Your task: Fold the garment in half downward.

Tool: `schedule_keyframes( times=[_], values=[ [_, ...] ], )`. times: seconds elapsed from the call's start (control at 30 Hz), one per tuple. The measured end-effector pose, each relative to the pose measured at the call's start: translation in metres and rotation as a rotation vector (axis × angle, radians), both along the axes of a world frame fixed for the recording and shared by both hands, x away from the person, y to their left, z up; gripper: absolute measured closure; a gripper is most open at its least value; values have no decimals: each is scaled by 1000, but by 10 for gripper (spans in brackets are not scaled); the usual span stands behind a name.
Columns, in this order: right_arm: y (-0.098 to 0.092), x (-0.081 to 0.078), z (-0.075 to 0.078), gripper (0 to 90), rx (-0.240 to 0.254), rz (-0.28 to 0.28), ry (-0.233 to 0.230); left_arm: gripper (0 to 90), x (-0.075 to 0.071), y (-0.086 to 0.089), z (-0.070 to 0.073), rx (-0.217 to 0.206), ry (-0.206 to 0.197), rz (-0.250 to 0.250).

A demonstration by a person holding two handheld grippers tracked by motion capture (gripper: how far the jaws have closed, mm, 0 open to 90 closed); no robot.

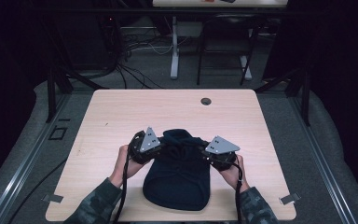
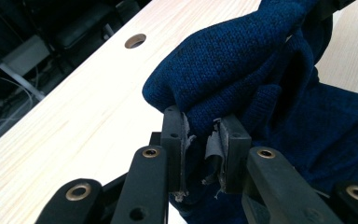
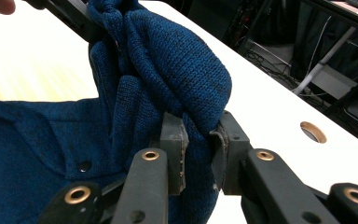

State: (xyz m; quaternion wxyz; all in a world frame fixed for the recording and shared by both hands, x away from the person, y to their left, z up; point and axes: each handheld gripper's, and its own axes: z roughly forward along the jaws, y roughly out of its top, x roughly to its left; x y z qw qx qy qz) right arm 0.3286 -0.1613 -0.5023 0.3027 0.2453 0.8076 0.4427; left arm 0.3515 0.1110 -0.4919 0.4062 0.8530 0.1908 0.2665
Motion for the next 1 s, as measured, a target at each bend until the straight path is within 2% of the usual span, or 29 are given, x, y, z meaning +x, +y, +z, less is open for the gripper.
schedule_keyframes(
  times=[0.07,0.1,0.13,0.17,0.2,0.23,0.27,0.33,0.37,0.4,0.5,0.53,0.57,0.63,0.67,0.77,0.8,0.87,0.93,0.97,1.0],
  values=[
    [1,-3,-2,769,-14,3,-6,725,-1,1,-2,-7,4,9],
    [2,-4,-3,770,-18,6,-8,688,0,0,-4,5,23,21],
    [3,-4,-3,771,-25,4,-13,632,0,0,-4,5,23,21],
    [3,-4,-3,771,-25,4,-13,632,1,1,-5,10,30,33],
    [4,-5,-3,772,-26,14,-13,548,2,2,-5,7,44,39],
    [4,-5,-3,772,-26,14,-13,548,3,3,-5,1,56,44],
    [4,-5,-3,772,-29,14,-14,442,5,4,-7,1,80,67],
    [3,-5,-3,772,-23,17,-15,382,6,5,-8,-1,88,72],
    [3,-5,-3,772,-22,22,-7,367,8,5,-11,-10,108,73],
    [3,-5,-4,772,-24,26,-8,360,8,5,-11,-10,108,73],
    [4,-6,-4,770,-28,36,1,402,9,5,-13,-25,111,54],
    [4,-6,-4,770,-34,37,2,448,9,5,-14,-26,111,43],
    [5,-7,-5,765,-39,49,16,576,8,4,-15,-23,112,35],
    [5,-8,-5,755,-38,51,22,672,7,7,-16,-24,118,8],
    [5,-8,-6,748,-36,54,42,697,7,8,-17,-25,118,6],
    [5,-9,-6,736,-25,57,85,730,5,9,-19,-17,123,-6],
    [5,-9,-6,736,-25,57,85,733,5,9,-19,-17,123,-6],
    [6,-12,-7,714,-29,57,121,734,4,9,-19,-9,121,-11],
    [6,-12,-8,708,-32,54,129,730,3,10,-20,-8,126,-13],
    [6,-13,-9,699,-30,54,158,729,3,10,-21,-13,129,-13],
    [5,-14,-9,696,-27,48,163,727,1,11,-22,-12,134,-19]
  ],
)
